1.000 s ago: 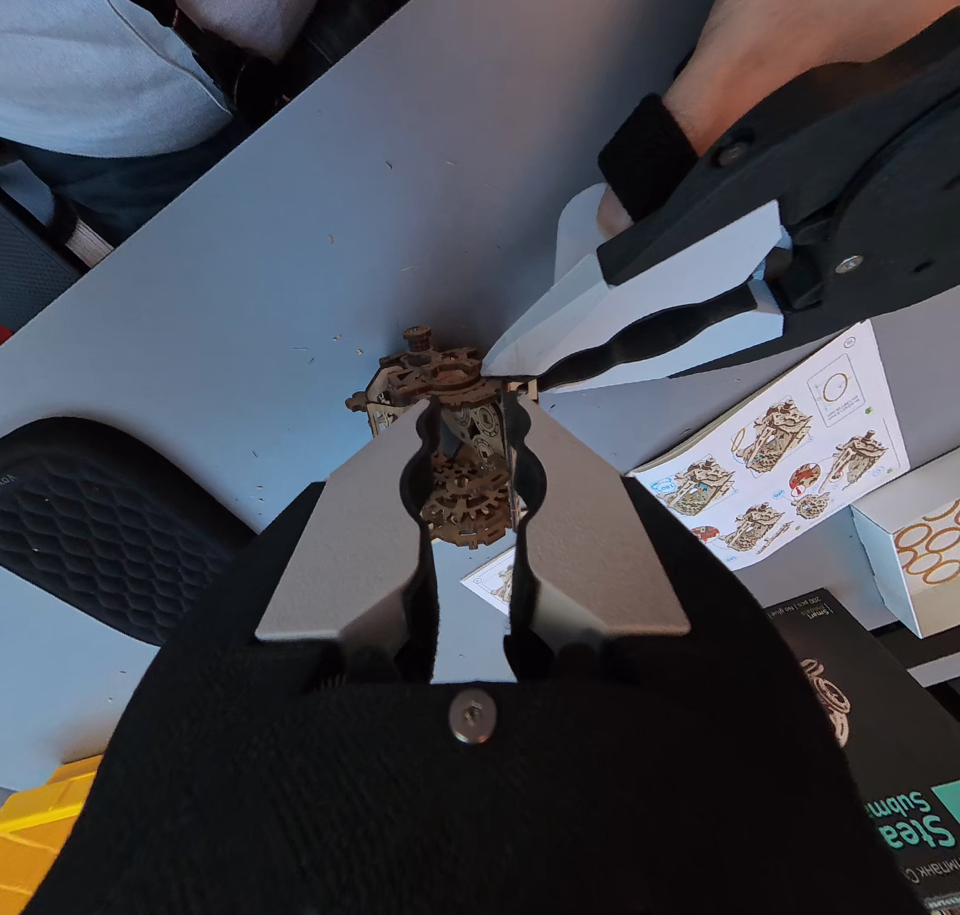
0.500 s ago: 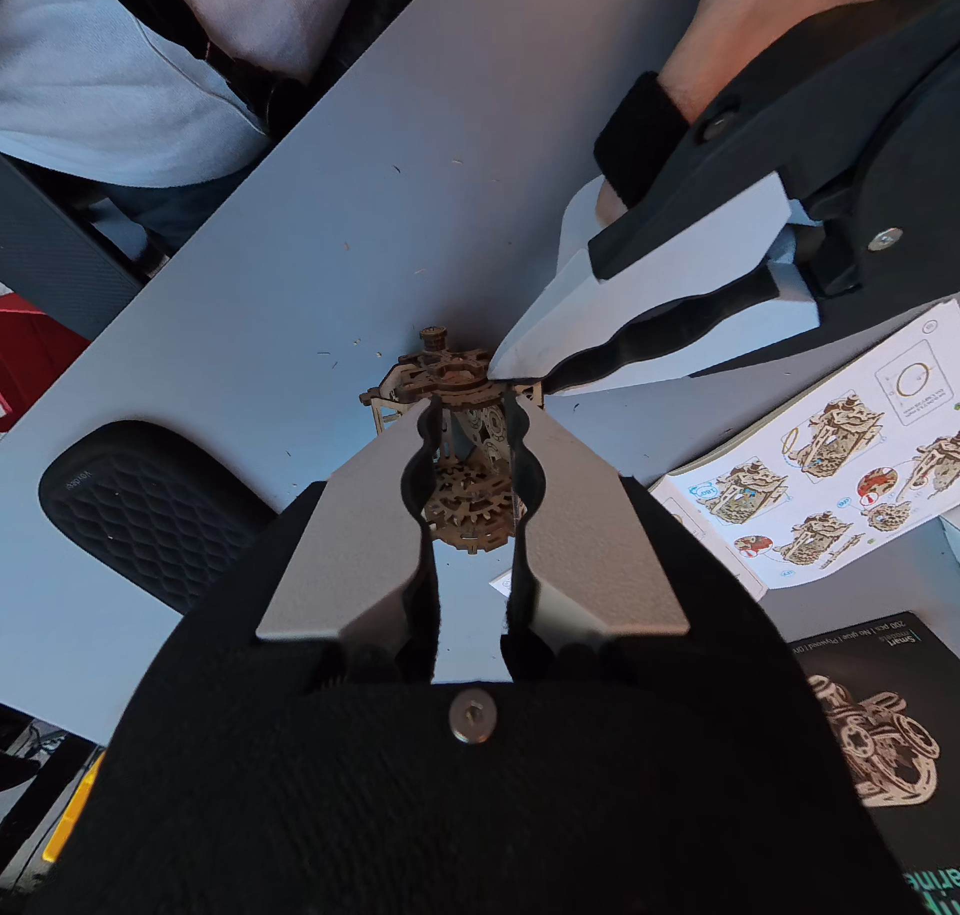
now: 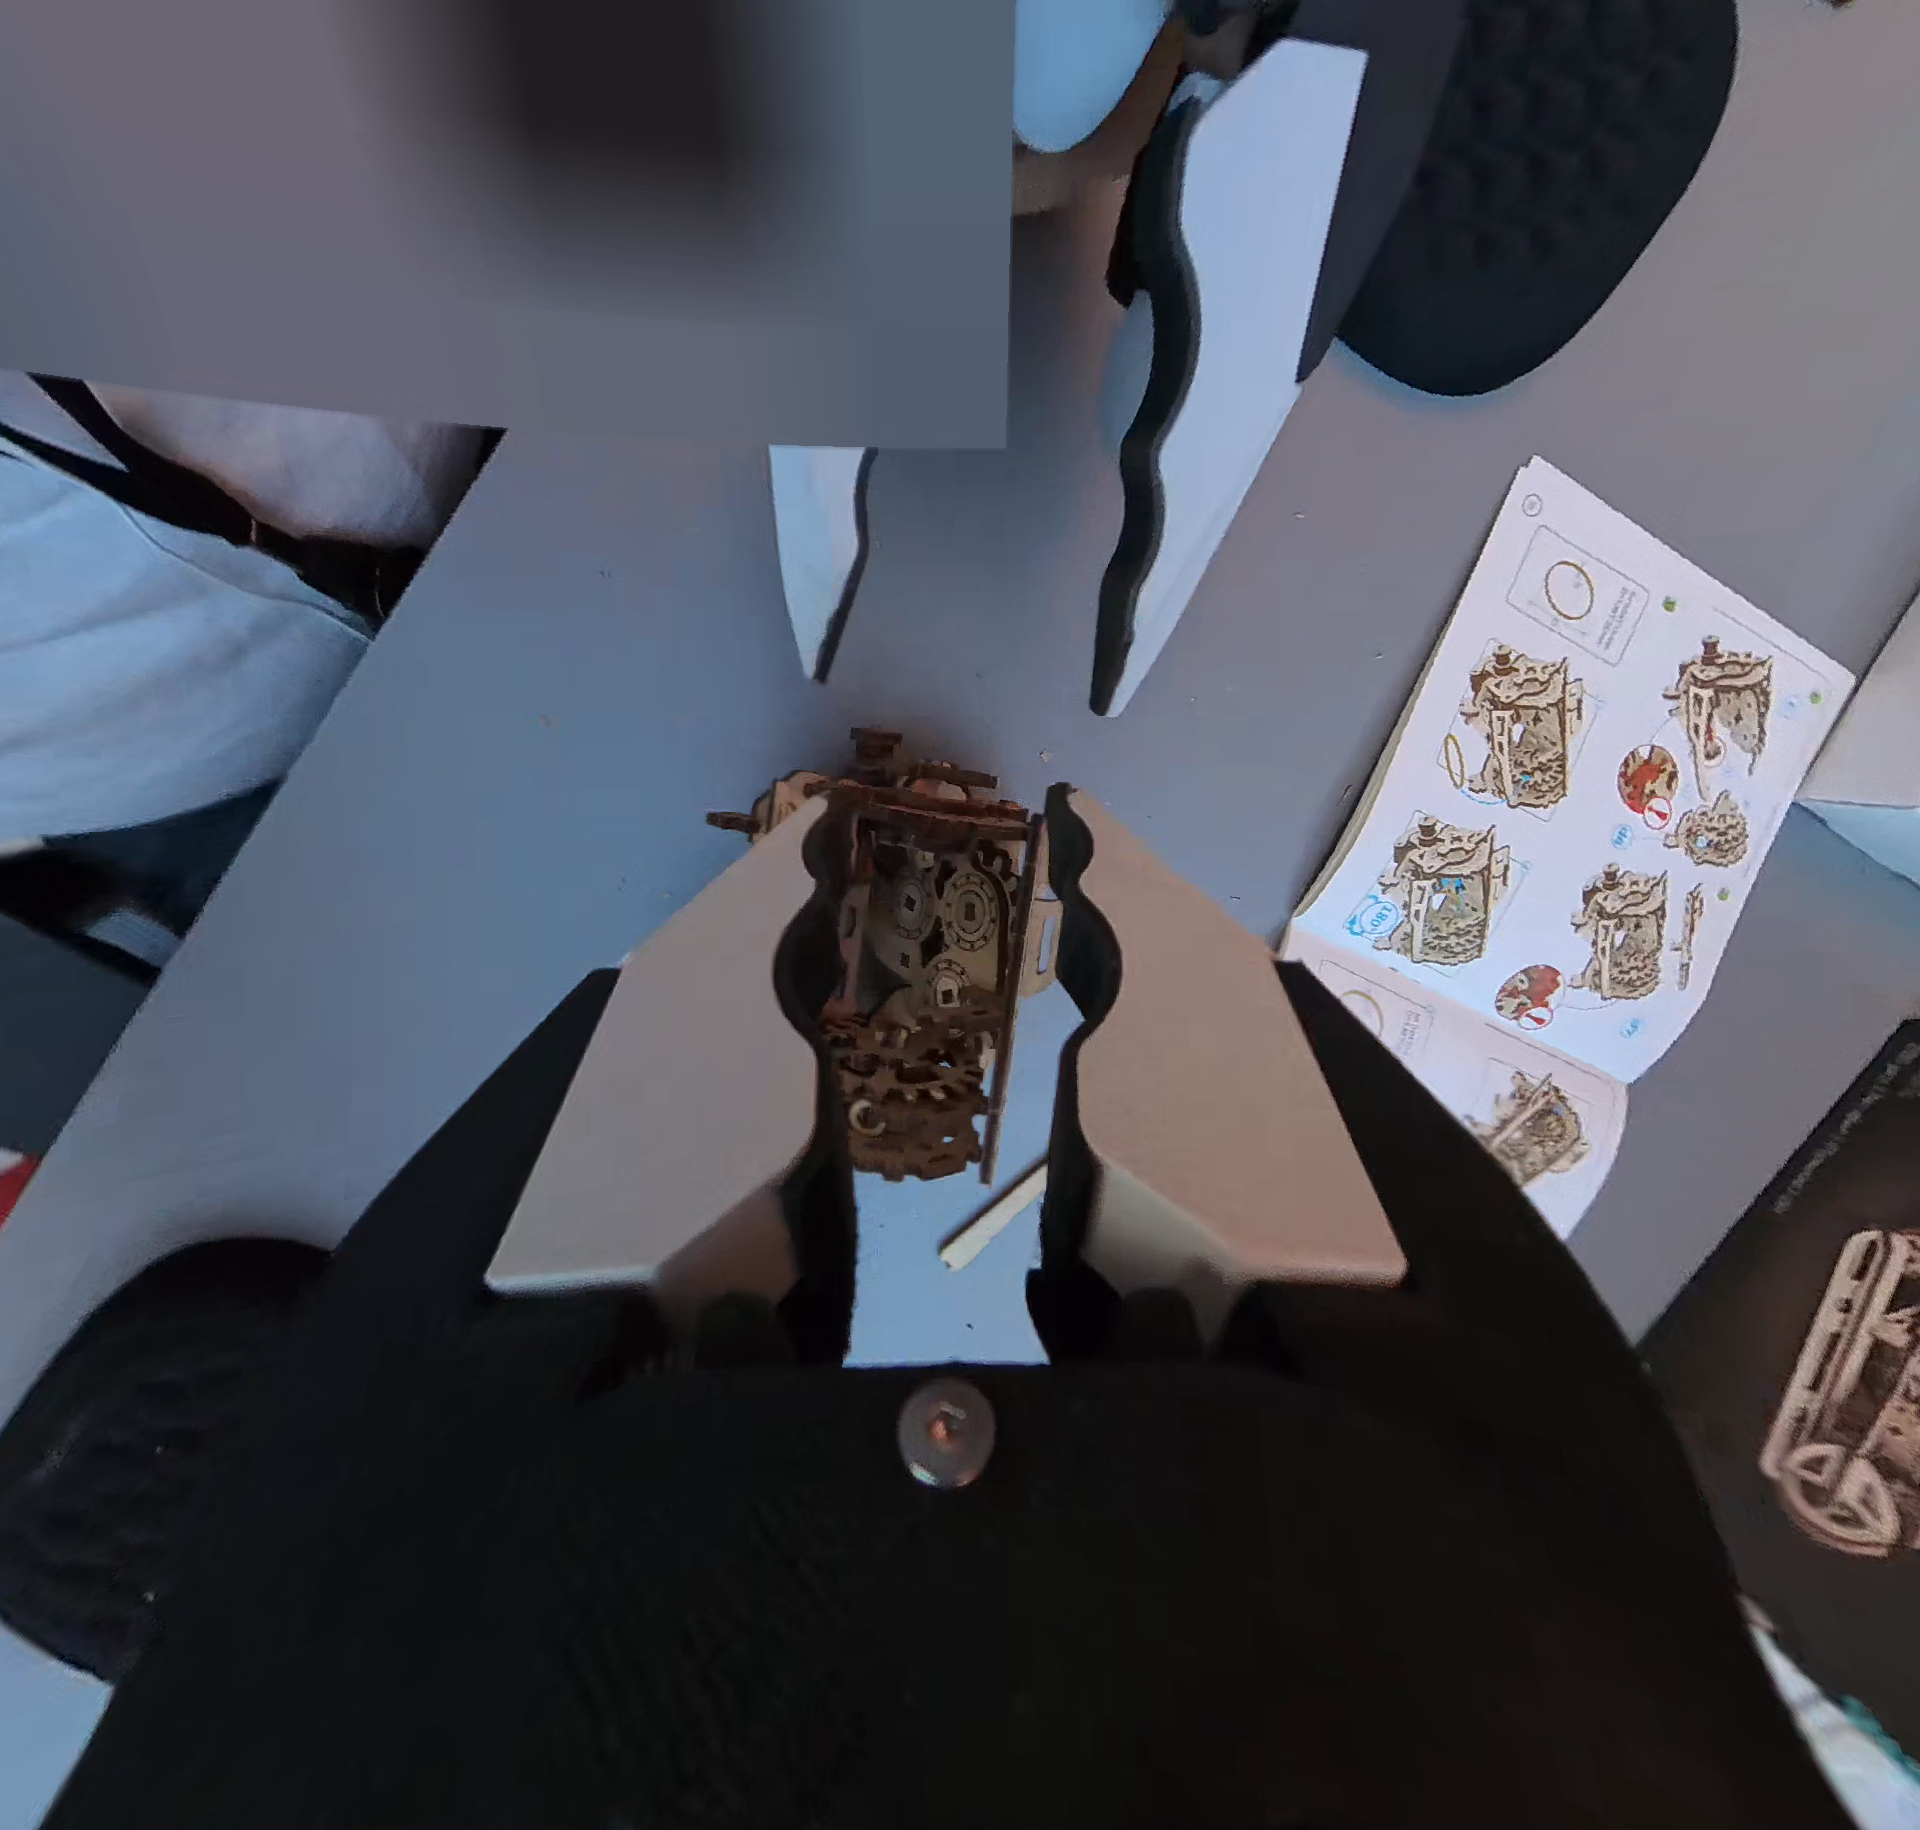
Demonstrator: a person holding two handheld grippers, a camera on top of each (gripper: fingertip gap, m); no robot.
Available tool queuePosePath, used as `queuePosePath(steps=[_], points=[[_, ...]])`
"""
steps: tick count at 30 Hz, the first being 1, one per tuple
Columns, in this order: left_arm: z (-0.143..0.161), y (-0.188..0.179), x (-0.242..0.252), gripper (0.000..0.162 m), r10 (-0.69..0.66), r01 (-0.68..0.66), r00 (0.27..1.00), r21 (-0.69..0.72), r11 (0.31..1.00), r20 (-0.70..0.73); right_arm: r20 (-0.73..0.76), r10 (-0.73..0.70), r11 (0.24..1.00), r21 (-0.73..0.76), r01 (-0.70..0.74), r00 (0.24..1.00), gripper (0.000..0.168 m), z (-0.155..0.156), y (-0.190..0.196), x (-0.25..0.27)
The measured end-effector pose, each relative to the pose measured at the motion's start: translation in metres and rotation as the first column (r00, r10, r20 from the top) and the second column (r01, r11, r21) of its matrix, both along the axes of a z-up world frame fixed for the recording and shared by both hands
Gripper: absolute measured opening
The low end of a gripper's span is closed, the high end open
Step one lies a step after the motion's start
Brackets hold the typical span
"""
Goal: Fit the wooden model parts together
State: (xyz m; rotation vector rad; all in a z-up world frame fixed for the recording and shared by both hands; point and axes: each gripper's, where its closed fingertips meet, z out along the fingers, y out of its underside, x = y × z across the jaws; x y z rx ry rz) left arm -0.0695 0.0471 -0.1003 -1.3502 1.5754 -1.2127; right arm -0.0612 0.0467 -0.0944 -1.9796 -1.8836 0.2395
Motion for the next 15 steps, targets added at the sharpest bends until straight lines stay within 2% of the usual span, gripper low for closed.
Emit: queuePosePath(steps=[4,5,7,8,10,13,15], points=[[0.000,0.000,0.008,0.066,0.003,-0.008,0.999,0.141,0.990,0.033,-0.230,-0.148,0.989,-0.008,0.150,0.962,0.062,0.015,-0.003,0.000],[-0.002,-0.001,0.010,0.074,0.002,-0.007,1.000,0.159,0.987,0.026,-0.241,-0.170,0.983,0.025,0.181,0.956,0.072,0.013,-0.002,0.005],[-0.005,-0.005,0.017,0.087,0.007,-0.009,1.000,0.156,0.988,0.014,-0.240,-0.167,0.976,0.098,0.195,0.956,0.077,0.006,-0.005,0.012],[-0.006,-0.006,0.020,0.087,0.015,-0.017,1.000,0.160,0.987,0.013,-0.251,-0.165,0.972,0.122,0.200,0.954,0.077,0.004,-0.006,0.013],[-0.009,-0.007,0.024,0.072,0.029,-0.029,1.000,0.205,0.978,0.004,-0.285,-0.162,0.974,0.107,0.200,0.945,0.076,0.001,-0.010,0.013],[-0.011,-0.007,0.026,0.067,0.031,-0.029,0.999,0.285,0.958,-0.004,-0.329,-0.150,0.974,0.110,0.196,0.932,0.075,0.000,-0.010,0.015],[-0.012,-0.005,0.027,0.064,0.034,-0.030,0.999,0.285,0.958,-0.008,-0.353,-0.149,0.972,0.117,0.201,0.924,0.075,0.000,-0.008,0.015]])
